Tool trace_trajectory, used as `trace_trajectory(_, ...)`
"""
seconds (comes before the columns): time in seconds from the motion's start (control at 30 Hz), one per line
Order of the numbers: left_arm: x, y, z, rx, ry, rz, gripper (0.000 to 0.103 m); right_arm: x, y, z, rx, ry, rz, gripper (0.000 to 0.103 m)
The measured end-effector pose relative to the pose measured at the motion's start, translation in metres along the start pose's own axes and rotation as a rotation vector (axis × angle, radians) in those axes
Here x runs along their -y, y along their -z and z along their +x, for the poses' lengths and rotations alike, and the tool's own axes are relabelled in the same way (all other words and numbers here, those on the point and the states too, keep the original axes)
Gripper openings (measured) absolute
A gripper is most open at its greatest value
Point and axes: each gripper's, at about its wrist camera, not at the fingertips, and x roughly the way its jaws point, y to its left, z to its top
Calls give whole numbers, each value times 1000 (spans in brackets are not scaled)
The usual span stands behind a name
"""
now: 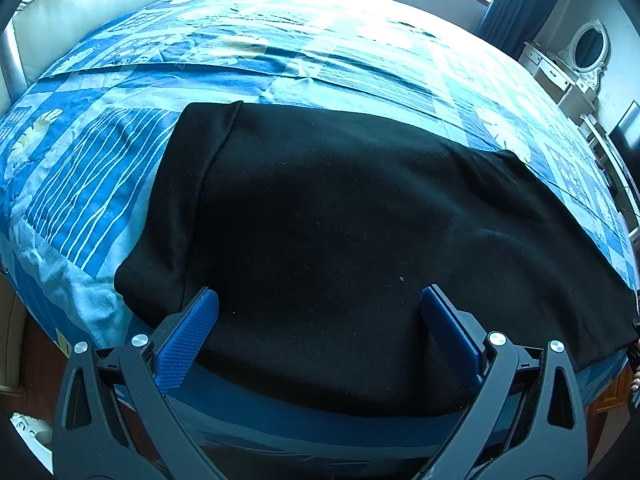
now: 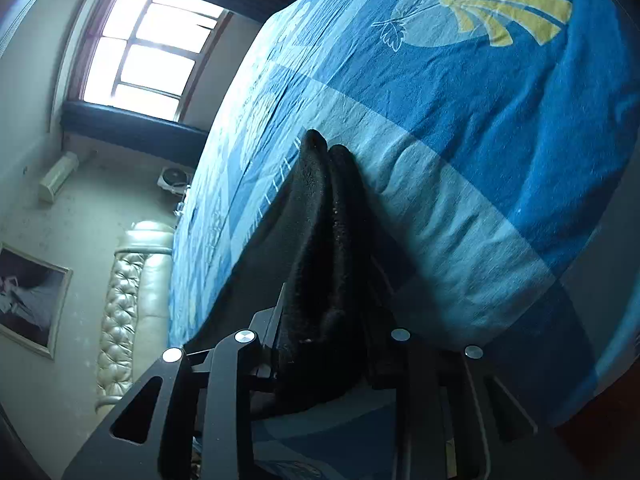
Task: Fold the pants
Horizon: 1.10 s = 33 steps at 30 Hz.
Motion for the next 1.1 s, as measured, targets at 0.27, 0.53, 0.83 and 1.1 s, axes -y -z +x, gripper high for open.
trace_trajectory(0.27,-4,7,-16,-16,47,1,101,-66,14,-14,69,-296,55,26)
trace_trajectory(0.53,-14,10,-35,3,54,-31,101,-188,46,3,7,-445,-116,26)
trace_trajectory(0.83,-13,8,-45,39,-9,-23,101,-263,112,78,-102,-380,-285,26)
trace_trajectory(1.1,2,17,-44,34,-23,34,101,-282,182,165,-216,-174,-429,26)
